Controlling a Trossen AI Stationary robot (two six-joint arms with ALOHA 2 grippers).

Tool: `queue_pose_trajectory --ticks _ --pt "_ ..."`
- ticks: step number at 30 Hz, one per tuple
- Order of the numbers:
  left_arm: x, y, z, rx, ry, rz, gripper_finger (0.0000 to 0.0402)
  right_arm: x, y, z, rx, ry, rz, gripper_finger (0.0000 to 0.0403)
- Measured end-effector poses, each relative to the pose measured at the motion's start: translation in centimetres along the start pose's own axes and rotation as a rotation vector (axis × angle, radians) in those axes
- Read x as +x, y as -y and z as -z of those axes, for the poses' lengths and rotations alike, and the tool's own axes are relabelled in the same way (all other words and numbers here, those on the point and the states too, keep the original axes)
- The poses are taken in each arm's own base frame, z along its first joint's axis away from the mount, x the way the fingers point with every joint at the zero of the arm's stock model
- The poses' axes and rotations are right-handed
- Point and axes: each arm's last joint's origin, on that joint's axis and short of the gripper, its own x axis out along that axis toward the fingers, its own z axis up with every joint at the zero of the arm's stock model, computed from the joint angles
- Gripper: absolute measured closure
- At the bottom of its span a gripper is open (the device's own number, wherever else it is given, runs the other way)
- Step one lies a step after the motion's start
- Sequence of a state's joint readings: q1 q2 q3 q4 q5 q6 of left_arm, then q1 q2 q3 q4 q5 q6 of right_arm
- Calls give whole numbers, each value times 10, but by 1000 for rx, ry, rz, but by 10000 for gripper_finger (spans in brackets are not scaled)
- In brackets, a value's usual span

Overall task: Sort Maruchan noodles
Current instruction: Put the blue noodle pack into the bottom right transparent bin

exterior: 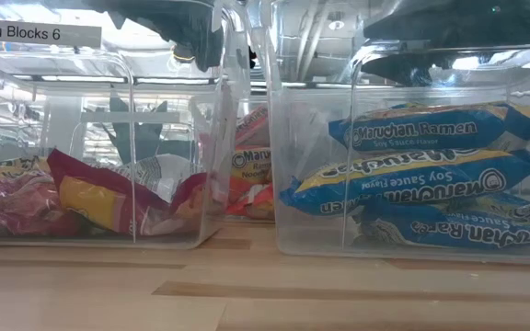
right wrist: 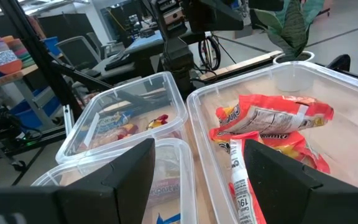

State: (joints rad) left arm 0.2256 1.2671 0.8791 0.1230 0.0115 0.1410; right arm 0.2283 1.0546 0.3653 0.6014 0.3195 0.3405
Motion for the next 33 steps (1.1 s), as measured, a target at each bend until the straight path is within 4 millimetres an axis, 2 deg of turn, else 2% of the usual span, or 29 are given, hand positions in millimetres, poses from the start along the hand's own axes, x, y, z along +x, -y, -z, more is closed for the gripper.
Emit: queue_pose_trajectory --ticks 25,33 --pt "-2 0 2 4 -34 5 188 0 1 1 -4 -13 5 134" --pt "-23 3 -5 -20 -43 48 189 0 1 2 -8 -24 10 134"
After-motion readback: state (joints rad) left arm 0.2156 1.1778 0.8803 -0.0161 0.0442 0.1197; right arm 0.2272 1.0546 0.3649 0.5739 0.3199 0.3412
